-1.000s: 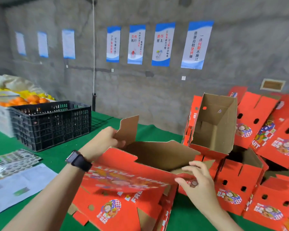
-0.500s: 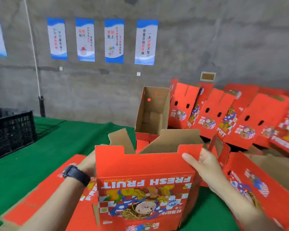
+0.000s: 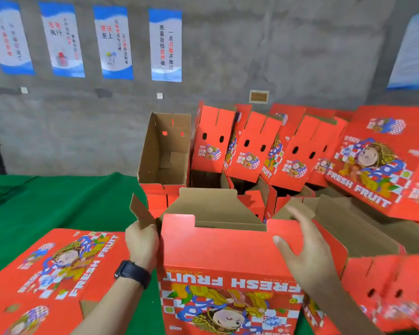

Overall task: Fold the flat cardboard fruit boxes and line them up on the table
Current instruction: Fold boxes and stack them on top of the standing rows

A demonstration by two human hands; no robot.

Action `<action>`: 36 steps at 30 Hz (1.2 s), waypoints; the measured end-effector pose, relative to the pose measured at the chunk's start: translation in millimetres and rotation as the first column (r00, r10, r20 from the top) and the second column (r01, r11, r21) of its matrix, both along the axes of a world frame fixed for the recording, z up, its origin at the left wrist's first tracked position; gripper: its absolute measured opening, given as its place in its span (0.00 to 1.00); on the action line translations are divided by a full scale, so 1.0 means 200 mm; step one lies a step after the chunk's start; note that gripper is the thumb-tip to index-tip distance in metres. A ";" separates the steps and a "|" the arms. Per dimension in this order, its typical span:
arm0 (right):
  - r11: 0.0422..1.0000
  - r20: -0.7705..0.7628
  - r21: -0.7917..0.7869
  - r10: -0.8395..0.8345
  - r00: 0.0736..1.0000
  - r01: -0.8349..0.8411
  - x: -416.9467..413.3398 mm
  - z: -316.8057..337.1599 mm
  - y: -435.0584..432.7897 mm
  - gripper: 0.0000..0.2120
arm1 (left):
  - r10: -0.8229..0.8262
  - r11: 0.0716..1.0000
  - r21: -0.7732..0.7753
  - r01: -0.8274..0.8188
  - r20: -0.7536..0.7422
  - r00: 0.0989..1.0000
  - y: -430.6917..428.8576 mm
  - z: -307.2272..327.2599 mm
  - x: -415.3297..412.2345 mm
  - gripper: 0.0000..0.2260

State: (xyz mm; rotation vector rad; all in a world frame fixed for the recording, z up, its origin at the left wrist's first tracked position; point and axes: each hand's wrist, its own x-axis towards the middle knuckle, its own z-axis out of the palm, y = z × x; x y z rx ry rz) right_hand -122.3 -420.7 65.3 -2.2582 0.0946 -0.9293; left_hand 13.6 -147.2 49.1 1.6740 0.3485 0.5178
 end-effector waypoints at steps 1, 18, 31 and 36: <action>0.999 -0.071 -0.047 -0.027 0.997 0.024 0.00 -0.01 -0.03 0.23 | -0.005 1.000 0.005 0.005 0.012 1.000 -0.04 -0.01 -0.02 0.13; 0.733 -0.515 -0.662 -0.293 0.806 -0.157 0.17 0.07 -0.03 0.31 | -0.173 0.827 0.543 0.144 0.002 0.985 -0.10 0.08 -0.17 0.23; 0.781 -0.566 -0.519 -0.011 0.824 -0.346 0.35 0.06 0.06 0.21 | -0.251 0.777 0.589 0.221 -0.033 0.968 -0.12 0.11 -0.19 0.22; 0.824 -0.623 -0.407 0.065 0.779 -0.395 0.42 -0.03 0.01 0.27 | -0.300 0.743 0.623 0.245 -0.017 0.954 -0.10 0.09 -0.18 0.19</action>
